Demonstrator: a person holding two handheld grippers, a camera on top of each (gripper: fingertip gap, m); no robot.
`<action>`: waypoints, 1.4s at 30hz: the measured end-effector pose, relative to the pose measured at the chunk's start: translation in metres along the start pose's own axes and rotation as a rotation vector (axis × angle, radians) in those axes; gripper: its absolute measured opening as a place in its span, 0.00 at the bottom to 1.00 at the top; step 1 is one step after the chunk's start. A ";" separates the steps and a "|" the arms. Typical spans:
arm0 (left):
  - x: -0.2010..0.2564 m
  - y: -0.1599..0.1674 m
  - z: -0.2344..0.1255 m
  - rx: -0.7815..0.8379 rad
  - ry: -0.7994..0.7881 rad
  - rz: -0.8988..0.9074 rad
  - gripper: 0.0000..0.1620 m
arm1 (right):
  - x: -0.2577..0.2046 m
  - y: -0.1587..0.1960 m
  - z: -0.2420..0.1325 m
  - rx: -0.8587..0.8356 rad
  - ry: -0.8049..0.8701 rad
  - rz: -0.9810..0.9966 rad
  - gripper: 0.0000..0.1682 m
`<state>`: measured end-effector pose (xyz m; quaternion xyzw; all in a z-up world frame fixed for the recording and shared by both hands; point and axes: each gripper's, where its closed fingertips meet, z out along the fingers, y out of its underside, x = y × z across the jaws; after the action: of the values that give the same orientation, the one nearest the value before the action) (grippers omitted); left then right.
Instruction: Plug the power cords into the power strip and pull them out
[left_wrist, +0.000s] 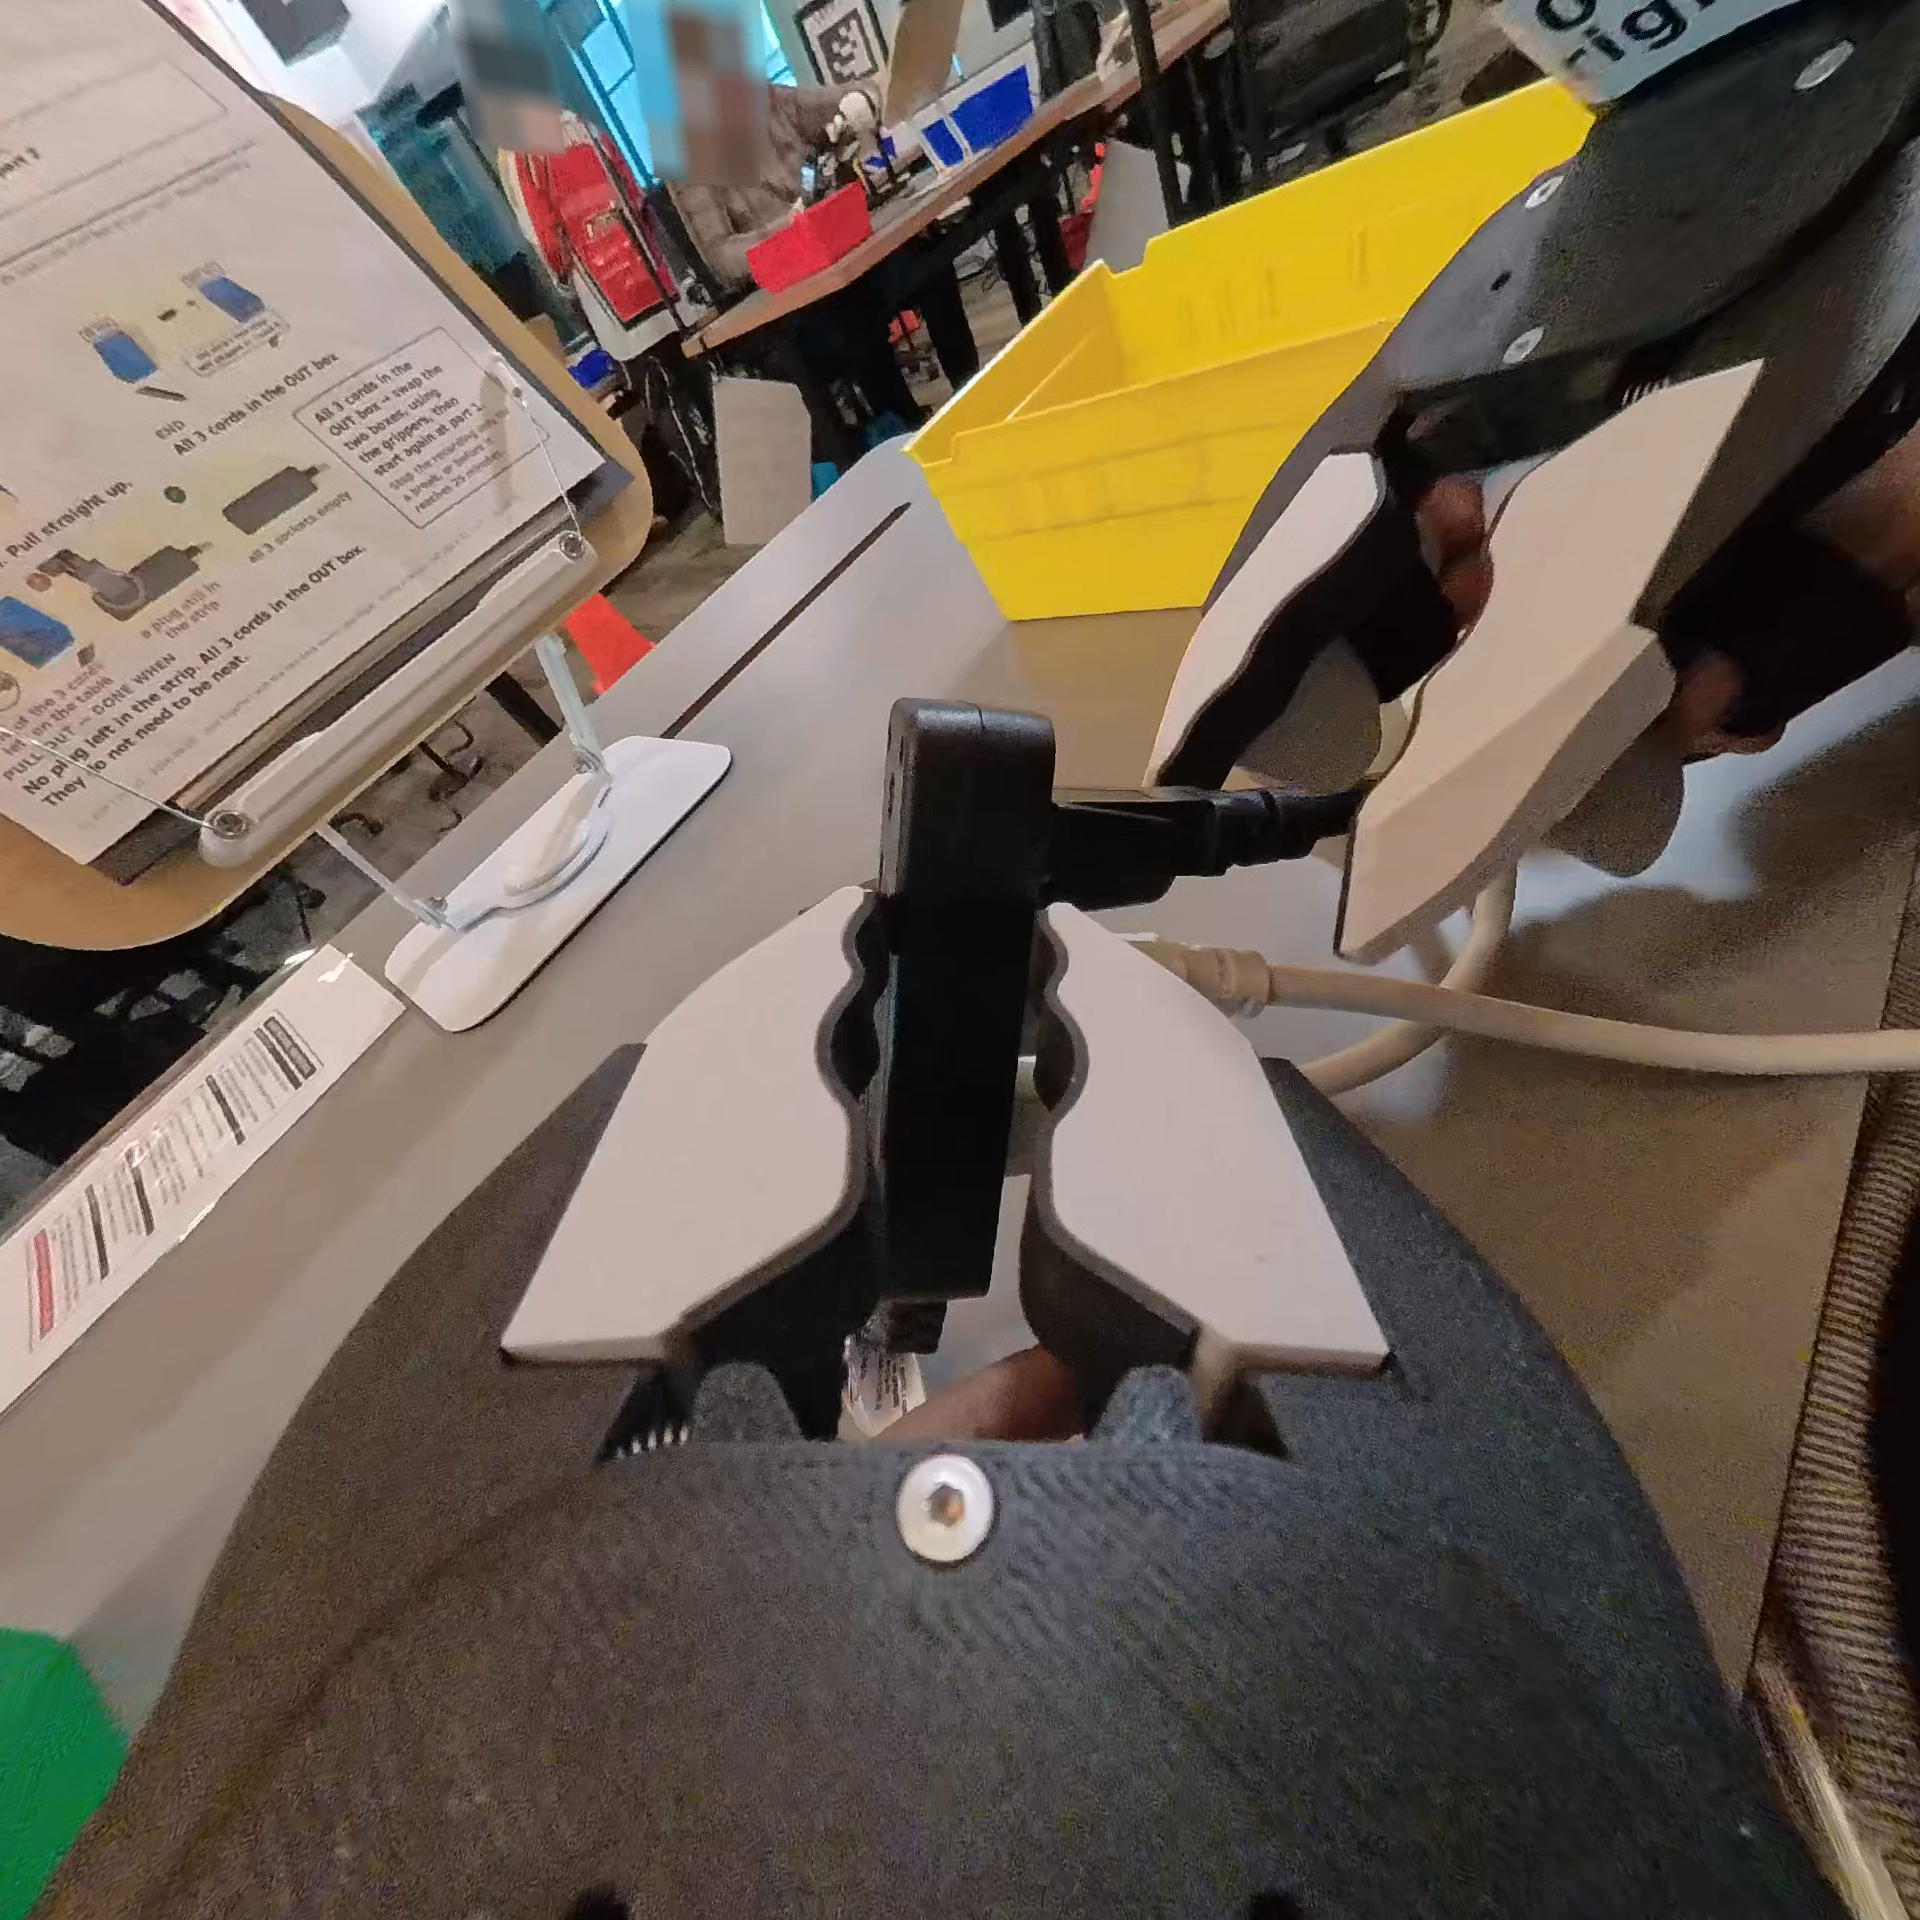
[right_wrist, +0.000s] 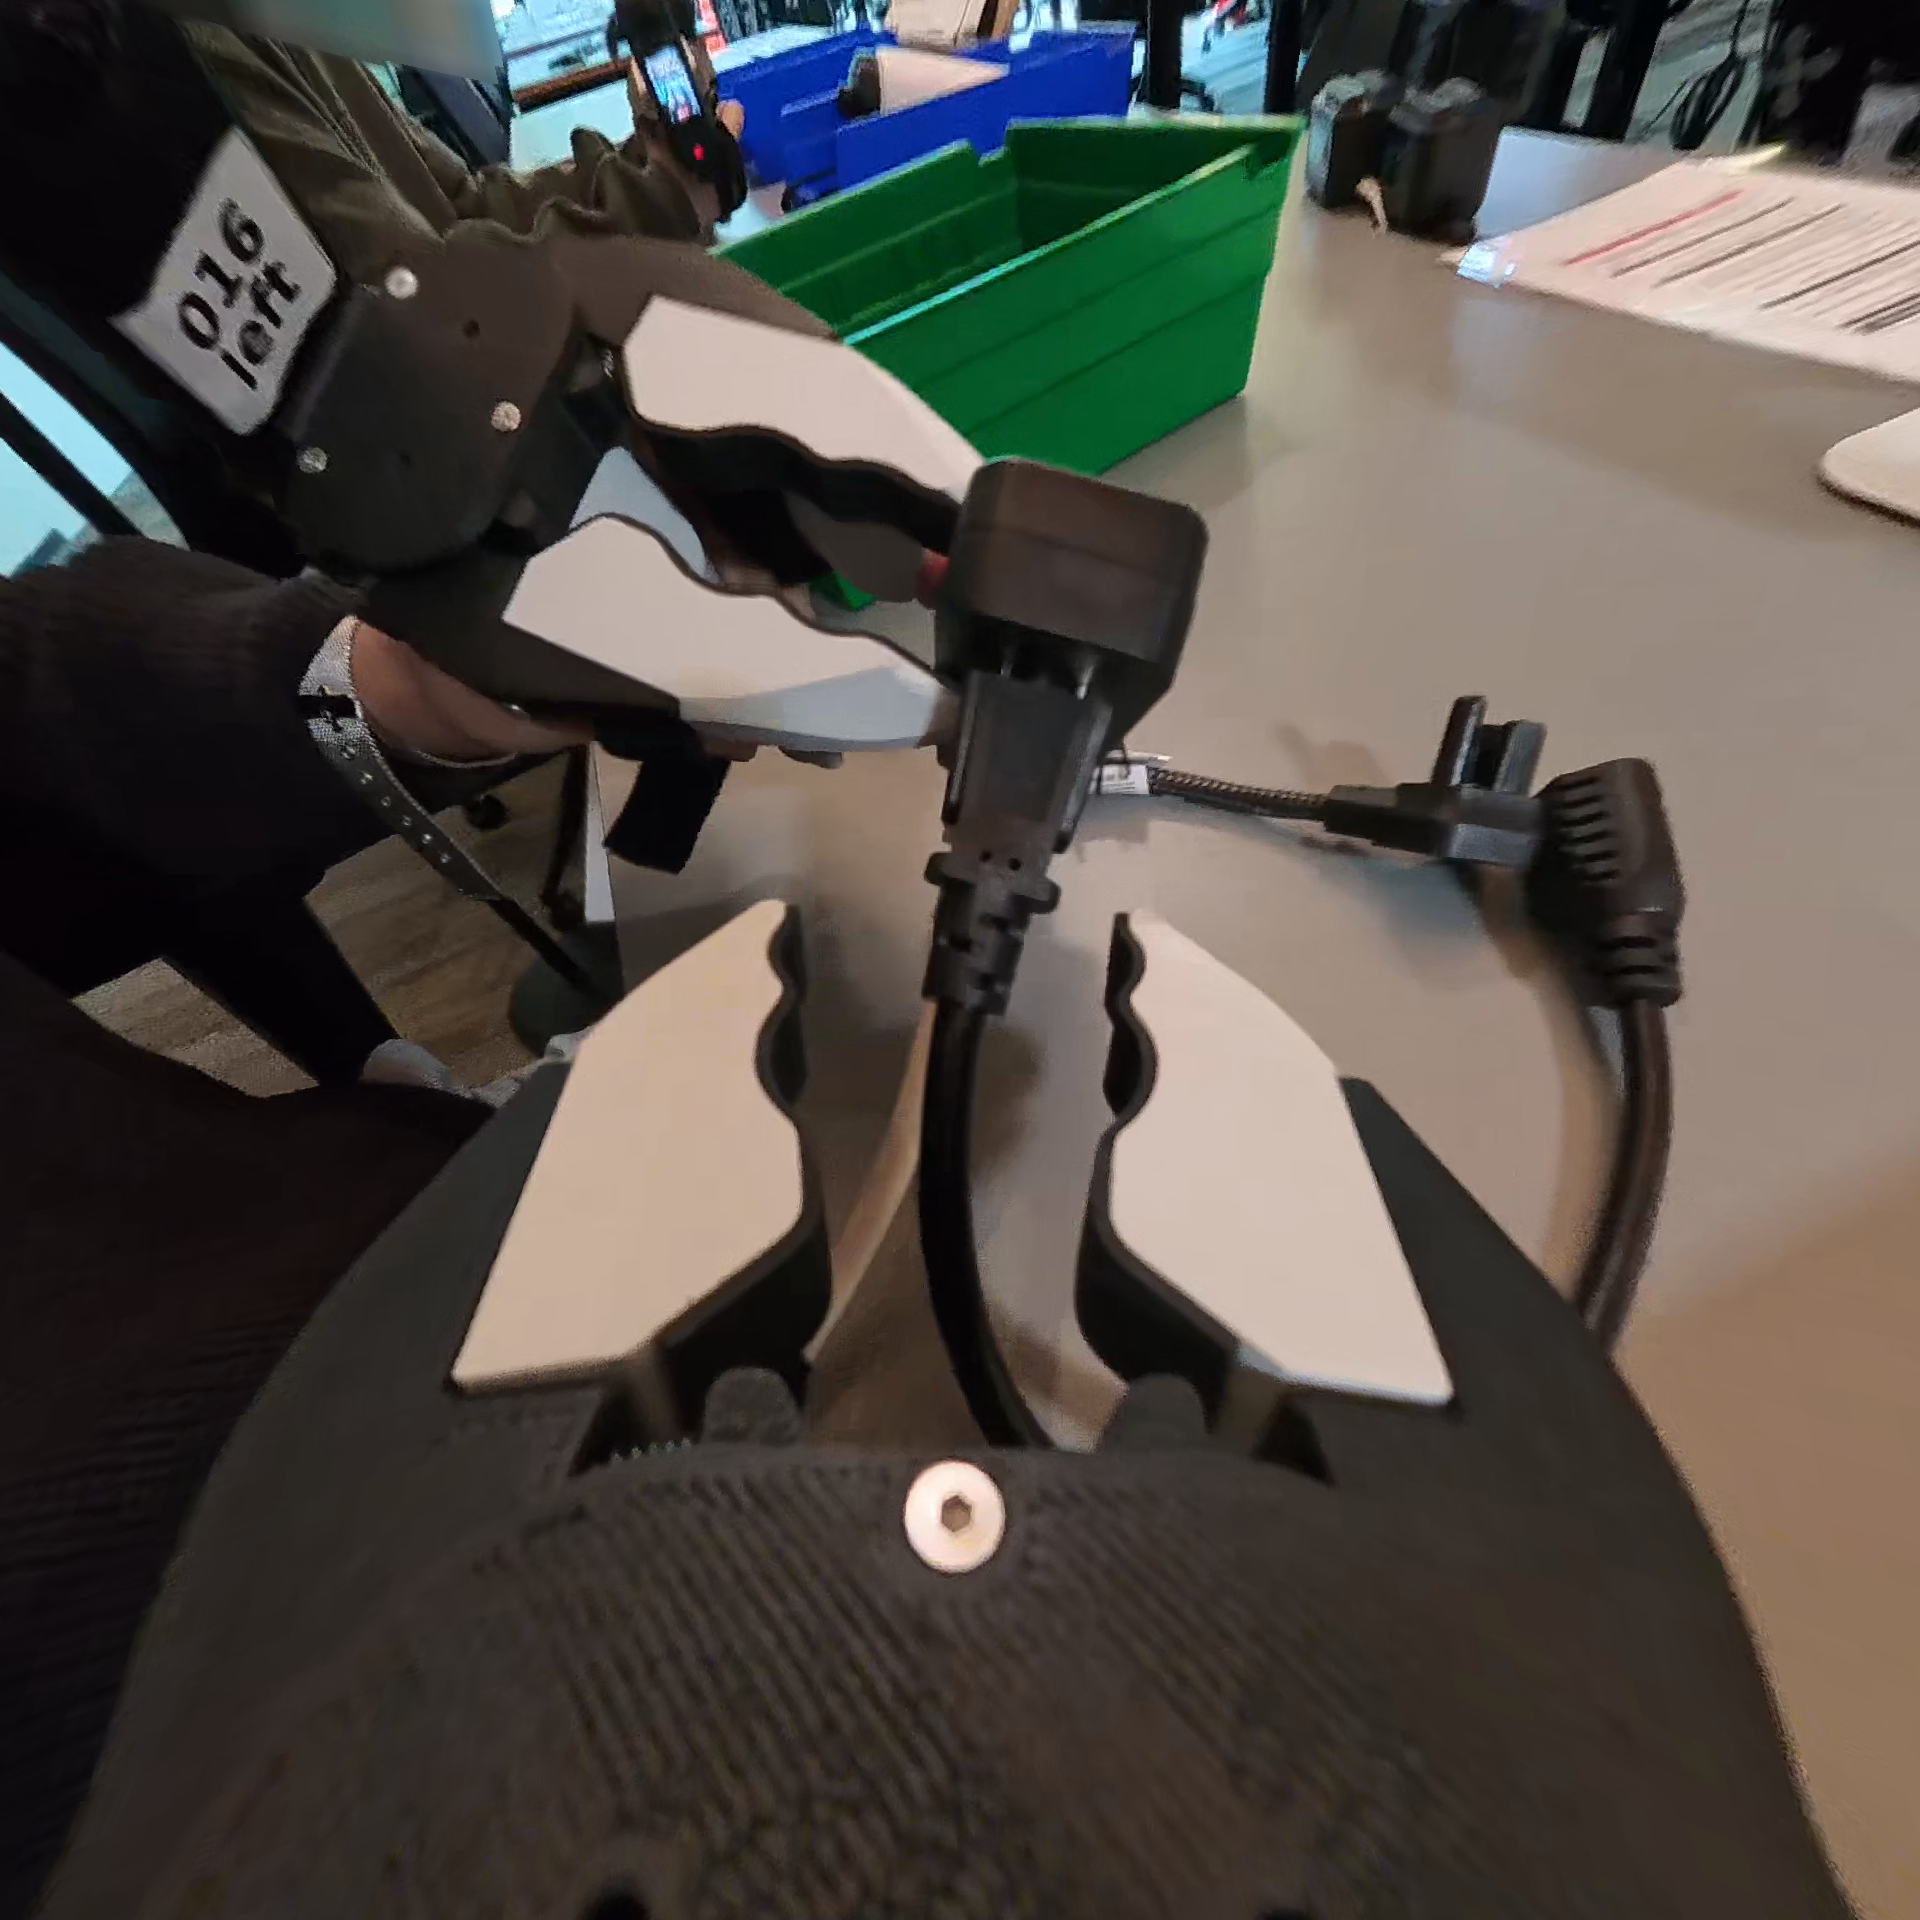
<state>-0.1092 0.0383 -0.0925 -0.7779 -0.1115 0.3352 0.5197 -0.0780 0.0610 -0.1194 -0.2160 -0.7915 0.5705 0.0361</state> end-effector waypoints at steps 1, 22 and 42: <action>0.002 -0.002 0.000 0.004 0.003 0.006 0.15 | -0.001 0.001 0.003 -0.008 0.001 0.001 0.32; 0.012 0.000 -0.001 0.041 0.136 -0.150 0.16 | 0.009 0.009 -0.004 -0.080 -0.021 0.033 0.13; 0.084 -0.009 -0.018 -0.095 0.746 -0.193 0.75 | -0.030 0.021 -0.025 -0.196 -0.277 -0.272 0.13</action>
<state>-0.0330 0.0726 -0.1143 -0.8556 -0.0028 -0.0266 0.5169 -0.0366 0.0767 -0.1246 -0.0291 -0.8625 0.5050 -0.0177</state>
